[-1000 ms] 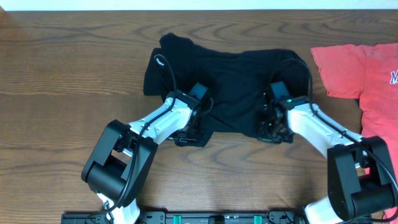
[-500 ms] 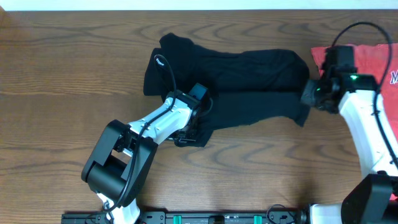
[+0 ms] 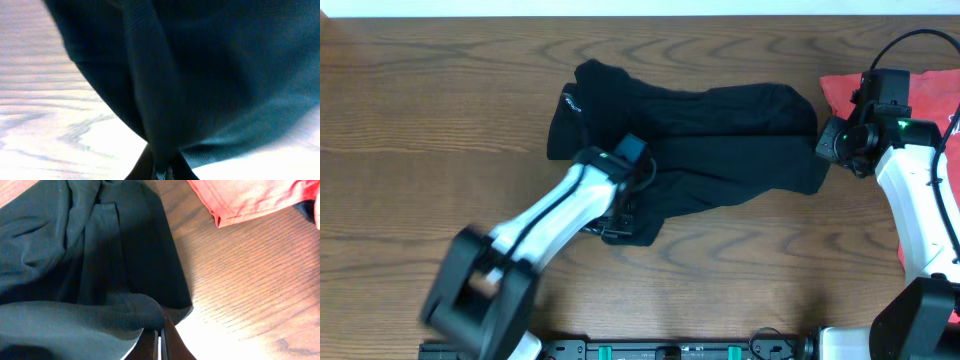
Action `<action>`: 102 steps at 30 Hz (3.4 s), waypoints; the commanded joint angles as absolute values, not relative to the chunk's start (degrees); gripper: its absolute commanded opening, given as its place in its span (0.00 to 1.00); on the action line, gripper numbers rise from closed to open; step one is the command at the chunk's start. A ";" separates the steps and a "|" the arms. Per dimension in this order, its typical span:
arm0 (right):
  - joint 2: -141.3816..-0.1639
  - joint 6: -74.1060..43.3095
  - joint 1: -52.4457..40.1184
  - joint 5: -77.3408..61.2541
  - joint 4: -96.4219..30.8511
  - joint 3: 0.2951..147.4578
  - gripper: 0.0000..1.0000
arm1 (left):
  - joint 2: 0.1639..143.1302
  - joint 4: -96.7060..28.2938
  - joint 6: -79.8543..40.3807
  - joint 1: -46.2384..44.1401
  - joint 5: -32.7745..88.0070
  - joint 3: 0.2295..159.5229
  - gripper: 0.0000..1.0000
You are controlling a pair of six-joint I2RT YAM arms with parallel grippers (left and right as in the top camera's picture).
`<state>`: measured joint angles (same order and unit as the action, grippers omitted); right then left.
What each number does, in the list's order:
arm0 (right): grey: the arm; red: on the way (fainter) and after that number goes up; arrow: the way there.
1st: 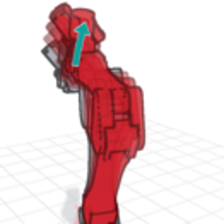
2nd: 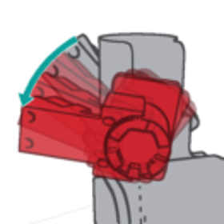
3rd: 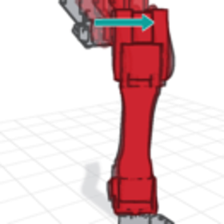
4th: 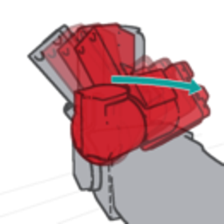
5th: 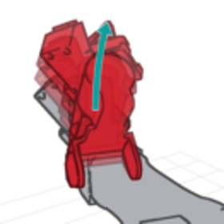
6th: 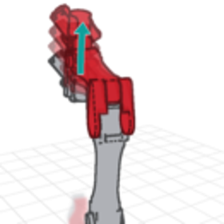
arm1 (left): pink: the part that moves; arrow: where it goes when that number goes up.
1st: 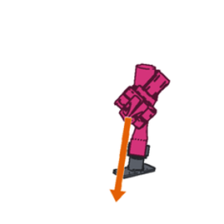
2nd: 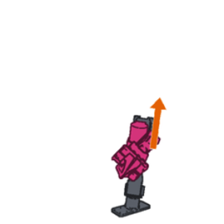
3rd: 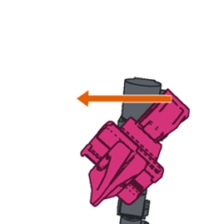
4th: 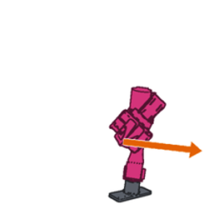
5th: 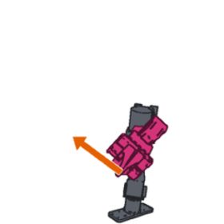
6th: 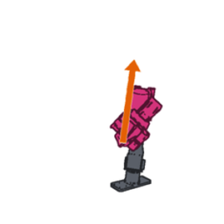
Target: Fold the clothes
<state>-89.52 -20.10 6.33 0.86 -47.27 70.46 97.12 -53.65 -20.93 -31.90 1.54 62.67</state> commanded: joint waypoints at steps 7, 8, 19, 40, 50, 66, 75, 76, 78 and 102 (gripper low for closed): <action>-89.84 -17.17 6.70 0.91 -44.36 71.29 0.01 | 70.26 -55.40 -20.16 -31.18 -5.85 62.81 0.06; -89.84 -17.08 6.70 0.80 -44.31 71.29 0.01 | 68.31 -55.79 -20.16 -31.18 -6.96 62.81 0.06; -89.97 -16.49 6.70 0.60 -44.40 71.29 0.01 | 63.90 -58.92 -20.43 -31.18 -8.43 62.81 0.06; -111.53 -15.33 6.74 -4.62 -41.43 71.31 0.01 | 77.10 -49.91 -20.38 -31.18 -8.43 62.78 0.06; -111.24 -13.74 6.74 -8.84 -52.23 82.19 0.91 | 77.17 -49.17 -20.36 -31.18 -8.43 62.78 0.06; -89.86 -11.07 6.68 -12.58 -58.70 64.38 0.75 | 77.17 -49.12 -19.70 -31.18 -8.49 62.78 0.06; -90.56 -12.23 5.34 -18.24 -47.92 52.23 0.72 | 77.17 -49.41 -19.73 -31.18 -8.45 62.78 0.06; -90.76 -12.40 5.04 -18.31 -47.46 52.05 0.71 | 77.17 -49.41 -19.73 -31.18 -8.45 62.78 0.06; -91.55 -12.40 4.23 -18.48 -46.87 51.92 0.69 | 77.17 -49.34 -19.73 -31.18 -8.45 62.78 0.06; -100.75 -15.11 -1.04 -15.88 -39.40 52.18 0.01 | 77.17 -49.78 -19.75 -31.18 -8.43 62.78 0.06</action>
<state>-100.18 -15.84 -0.14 -18.37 -39.16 52.53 76.88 -49.52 -20.69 -31.53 -7.53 62.70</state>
